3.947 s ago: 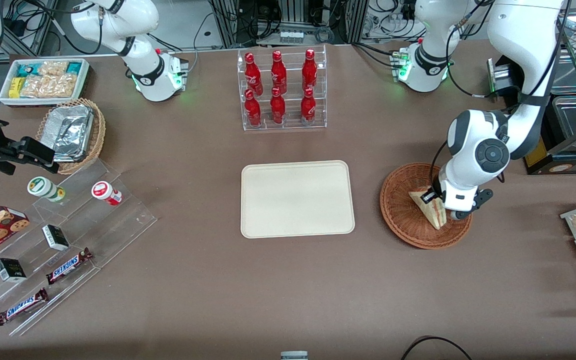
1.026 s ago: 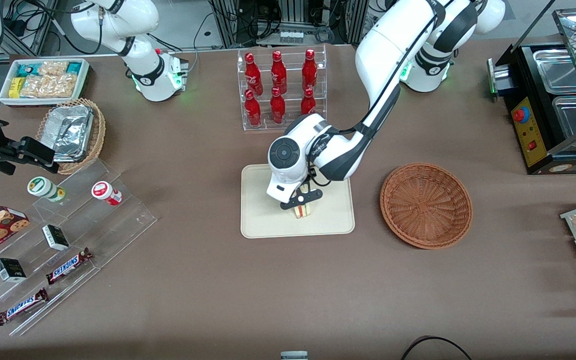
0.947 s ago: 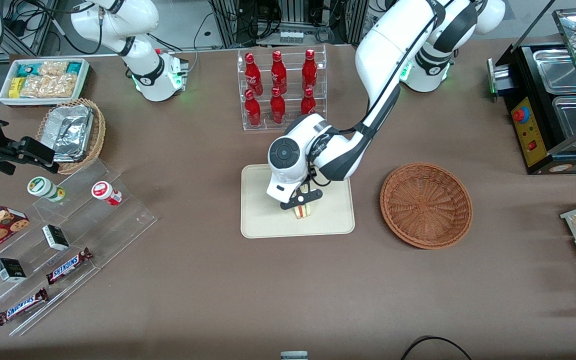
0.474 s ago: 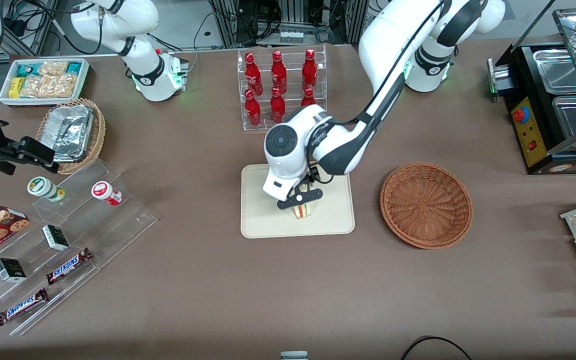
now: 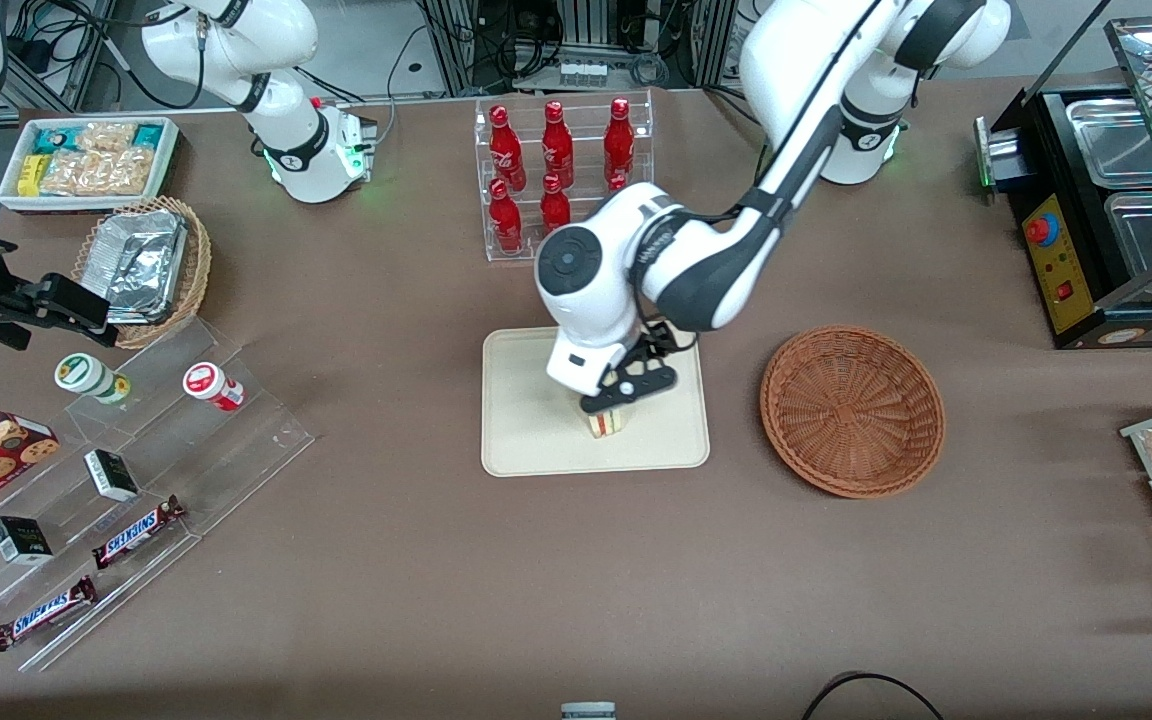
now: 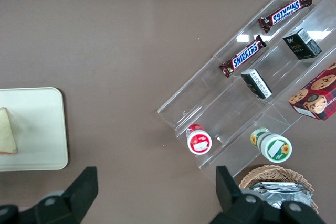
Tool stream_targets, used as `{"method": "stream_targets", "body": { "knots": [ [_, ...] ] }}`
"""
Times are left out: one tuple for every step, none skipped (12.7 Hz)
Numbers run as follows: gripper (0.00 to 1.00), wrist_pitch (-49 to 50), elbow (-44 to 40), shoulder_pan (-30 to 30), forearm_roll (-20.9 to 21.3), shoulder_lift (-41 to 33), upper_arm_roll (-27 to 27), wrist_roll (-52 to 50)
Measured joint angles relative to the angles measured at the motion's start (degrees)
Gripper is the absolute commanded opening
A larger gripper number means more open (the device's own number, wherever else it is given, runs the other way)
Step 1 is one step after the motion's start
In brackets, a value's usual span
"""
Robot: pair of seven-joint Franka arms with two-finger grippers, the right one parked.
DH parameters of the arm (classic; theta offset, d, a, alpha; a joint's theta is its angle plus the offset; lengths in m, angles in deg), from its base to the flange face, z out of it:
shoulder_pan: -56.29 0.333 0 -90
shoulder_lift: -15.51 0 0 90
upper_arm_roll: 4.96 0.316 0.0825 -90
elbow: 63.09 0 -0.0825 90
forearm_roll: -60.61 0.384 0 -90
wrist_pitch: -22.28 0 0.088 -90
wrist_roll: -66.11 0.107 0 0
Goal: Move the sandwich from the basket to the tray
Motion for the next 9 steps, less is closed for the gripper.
{"method": "stream_targets", "body": {
  "knots": [
    [1.00,0.49,0.78,1.74,-0.01,-1.18,0.00,1.87],
    [1.00,0.53,2.33,3.25,-0.02,-2.51,0.04,3.86],
    [1.00,0.54,4.29,4.93,-0.06,-4.03,0.04,6.29],
    [1.00,0.54,6.61,6.73,-0.38,-5.75,0.05,9.60],
    [1.00,0.54,9.11,8.46,-0.86,-7.60,0.06,12.81],
    [1.00,0.55,11.55,10.16,-1.06,-9.48,0.06,15.75],
    [1.00,0.55,13.91,11.94,-1.20,-11.50,0.07,18.60],
    [1.00,0.55,16.18,13.71,-1.49,-13.57,0.07,21.31],
    [1.00,0.55,18.27,15.32,-2.00,-15.61,0.07,24.00]
  ]
}}
